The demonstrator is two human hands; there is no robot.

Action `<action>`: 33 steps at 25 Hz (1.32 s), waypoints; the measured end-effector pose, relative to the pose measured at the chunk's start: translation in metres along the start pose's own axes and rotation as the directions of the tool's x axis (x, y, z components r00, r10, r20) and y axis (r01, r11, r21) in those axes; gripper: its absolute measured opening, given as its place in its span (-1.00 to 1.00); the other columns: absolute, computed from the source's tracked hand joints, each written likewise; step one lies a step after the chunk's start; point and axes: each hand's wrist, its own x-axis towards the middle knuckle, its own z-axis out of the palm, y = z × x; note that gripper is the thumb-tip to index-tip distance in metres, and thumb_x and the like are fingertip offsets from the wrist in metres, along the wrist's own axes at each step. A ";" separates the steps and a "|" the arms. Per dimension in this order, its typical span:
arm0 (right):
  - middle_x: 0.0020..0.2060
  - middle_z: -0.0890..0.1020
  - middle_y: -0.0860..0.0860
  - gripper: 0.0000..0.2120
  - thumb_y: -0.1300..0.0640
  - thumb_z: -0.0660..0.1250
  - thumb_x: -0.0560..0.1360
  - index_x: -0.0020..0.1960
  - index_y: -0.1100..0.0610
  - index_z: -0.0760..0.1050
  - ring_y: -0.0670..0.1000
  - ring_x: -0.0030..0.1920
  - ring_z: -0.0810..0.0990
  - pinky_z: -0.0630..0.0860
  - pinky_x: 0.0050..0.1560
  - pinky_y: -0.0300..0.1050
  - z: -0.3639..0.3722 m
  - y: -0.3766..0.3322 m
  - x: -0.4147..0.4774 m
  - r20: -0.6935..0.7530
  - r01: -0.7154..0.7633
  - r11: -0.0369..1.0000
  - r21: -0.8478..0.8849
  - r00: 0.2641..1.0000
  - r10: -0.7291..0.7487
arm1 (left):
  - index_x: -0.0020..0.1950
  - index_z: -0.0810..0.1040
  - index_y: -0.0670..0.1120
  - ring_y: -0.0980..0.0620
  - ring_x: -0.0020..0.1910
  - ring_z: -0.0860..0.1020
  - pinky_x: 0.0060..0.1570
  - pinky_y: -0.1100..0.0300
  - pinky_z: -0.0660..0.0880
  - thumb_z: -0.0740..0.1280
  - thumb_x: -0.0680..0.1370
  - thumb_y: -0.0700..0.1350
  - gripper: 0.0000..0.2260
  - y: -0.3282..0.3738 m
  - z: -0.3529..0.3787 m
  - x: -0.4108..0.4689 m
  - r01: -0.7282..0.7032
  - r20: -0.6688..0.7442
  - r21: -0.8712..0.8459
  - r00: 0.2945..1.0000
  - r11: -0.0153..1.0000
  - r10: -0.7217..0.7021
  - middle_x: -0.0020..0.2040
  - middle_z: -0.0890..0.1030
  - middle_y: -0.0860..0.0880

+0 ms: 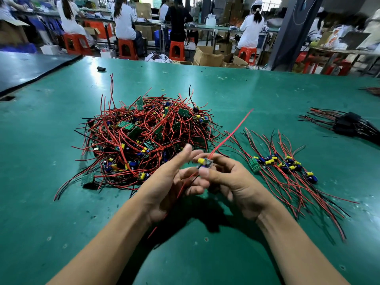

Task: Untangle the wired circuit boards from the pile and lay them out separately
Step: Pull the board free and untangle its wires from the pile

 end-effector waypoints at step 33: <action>-0.13 0.70 -0.07 -0.83 0.14 0.35 0.51 0.04 0.02 0.68 -0.09 -0.15 0.62 0.49 -0.11 -0.24 0.008 -0.014 -0.007 -0.185 0.324 0.685 -0.653 0.809 -0.558 | -0.11 0.74 -0.09 -0.10 -0.11 0.70 -0.12 0.12 0.64 0.39 0.43 -0.04 -0.81 -0.002 0.004 -0.001 -0.206 -0.145 0.034 0.967 0.978 0.209 -0.15 0.71 -0.14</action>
